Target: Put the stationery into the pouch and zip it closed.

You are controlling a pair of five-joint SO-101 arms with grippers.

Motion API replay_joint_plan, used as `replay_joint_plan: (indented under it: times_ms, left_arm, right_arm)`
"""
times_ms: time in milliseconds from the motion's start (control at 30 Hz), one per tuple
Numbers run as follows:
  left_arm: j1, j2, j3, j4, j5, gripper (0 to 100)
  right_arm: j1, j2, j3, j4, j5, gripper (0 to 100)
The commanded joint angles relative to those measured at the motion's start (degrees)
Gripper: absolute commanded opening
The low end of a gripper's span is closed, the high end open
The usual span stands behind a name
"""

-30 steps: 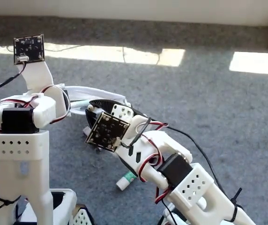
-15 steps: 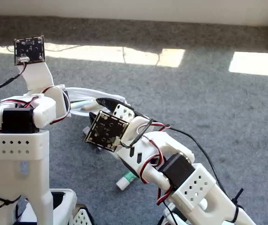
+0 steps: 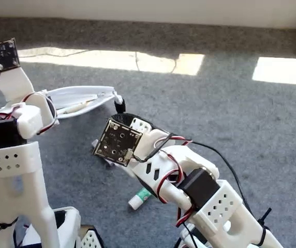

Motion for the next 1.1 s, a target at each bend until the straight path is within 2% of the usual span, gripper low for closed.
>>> replay_joint_plan:
  times_ms: [0, 267, 433, 600, 767, 900, 1067]
  left_arm:
    - [-4.53, -2.42, -1.01, -1.67, 0.62, 1]
    - [-11.65, -2.42, -1.01, -2.55, 0.79, 1]
    - [-16.48, -2.42, -1.10, -2.90, 3.43, 1]
    - [-16.75, -2.42, -1.01, -2.90, 3.43, 1]
    - [-16.92, -2.42, -0.92, -2.90, 3.43, 1]
    - [-16.92, -2.42, -0.92, -2.90, 3.43, 1]
    - [-17.19, -2.42, -0.75, -3.78, 3.52, 1]
  right_arm:
    - [0.75, -1.10, -3.30, 1.19, -4.75, 10.9]
    - [0.75, -0.48, -1.54, 0.75, -12.04, 10.9]
    - [0.48, -0.40, 3.56, -3.38, -12.84, 10.9]
    - [0.48, -0.40, 9.80, -8.13, -12.92, 11.1]
    - [0.48, -0.40, 12.00, -9.36, -17.93, 12.0]
    - [-1.01, -0.31, 12.44, -9.36, -20.31, 16.7]
    - [-3.12, 7.34, 12.00, -9.45, -20.92, 17.0]
